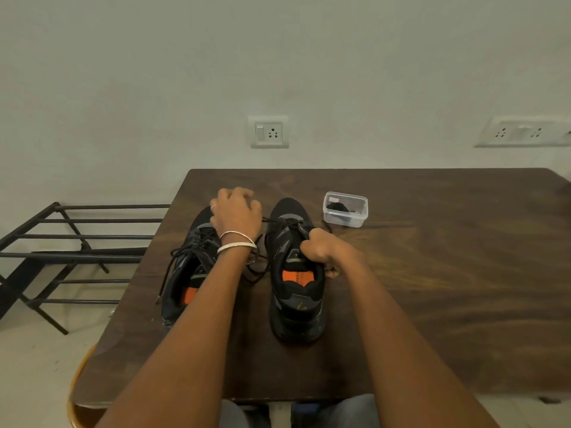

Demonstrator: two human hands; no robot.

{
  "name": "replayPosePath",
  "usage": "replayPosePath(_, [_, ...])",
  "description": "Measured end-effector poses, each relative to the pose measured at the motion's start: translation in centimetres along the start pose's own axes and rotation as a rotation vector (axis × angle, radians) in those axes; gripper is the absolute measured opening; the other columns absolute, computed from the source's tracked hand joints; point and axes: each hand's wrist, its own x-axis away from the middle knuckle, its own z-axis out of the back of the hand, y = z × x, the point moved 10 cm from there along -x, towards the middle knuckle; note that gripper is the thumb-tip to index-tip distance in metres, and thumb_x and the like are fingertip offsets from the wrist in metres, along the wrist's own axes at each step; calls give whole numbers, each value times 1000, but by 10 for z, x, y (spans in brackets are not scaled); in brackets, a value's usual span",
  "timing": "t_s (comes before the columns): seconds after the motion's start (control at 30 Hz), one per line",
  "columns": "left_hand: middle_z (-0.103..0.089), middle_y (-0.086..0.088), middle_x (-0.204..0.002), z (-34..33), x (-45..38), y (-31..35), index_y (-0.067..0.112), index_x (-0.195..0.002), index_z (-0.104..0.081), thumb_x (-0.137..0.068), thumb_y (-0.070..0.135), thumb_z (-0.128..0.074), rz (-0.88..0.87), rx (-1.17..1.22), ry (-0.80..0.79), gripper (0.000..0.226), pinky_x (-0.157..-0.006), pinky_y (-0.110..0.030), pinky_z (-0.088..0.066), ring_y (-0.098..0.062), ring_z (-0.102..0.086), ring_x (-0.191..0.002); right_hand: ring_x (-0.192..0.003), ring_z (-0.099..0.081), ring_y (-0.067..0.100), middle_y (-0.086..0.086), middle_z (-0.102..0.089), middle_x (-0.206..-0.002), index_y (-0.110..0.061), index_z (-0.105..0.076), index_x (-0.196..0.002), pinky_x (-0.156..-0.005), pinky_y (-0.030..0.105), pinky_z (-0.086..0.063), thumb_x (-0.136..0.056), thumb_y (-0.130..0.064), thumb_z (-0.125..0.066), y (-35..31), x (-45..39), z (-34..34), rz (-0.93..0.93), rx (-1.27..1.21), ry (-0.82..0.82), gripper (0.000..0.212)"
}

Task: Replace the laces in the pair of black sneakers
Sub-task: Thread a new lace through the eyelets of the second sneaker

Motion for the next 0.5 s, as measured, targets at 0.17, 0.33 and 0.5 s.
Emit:
replayPosePath(0.17, [-60,0,-114,-45,19,57,31,-107,-72,-92,32,-58,-397,-213,-318,20,-90,-46,-48,-25,-53,-108,-82,-54,24,9,-53,-89,-14,-47,-87,-62,33,-48,-100,-20,-42,-4,2,1,5,45,13,15])
replayPosePath(0.33, [-66,-13,-107,-69,30,64,7,-105,-71,-92,18,-56,-331,-363,-438,22,-88,-38,-52,-31,-62,-96,-79,-53,24,12,-54,-90,-11,-50,-90,-64,36,-50,-98,-19,-42,-4,2,1,9,58,20,14])
replayPosePath(0.5, [-56,-17,-115,-75,35,68,0,-107,-62,-94,13,-53,-332,-439,-425,21,-87,-42,-48,-38,-56,-106,-78,-54,26,13,-55,-90,-12,-49,-86,-63,36,-48,-97,-19,-43,-4,2,2,13,50,21,15])
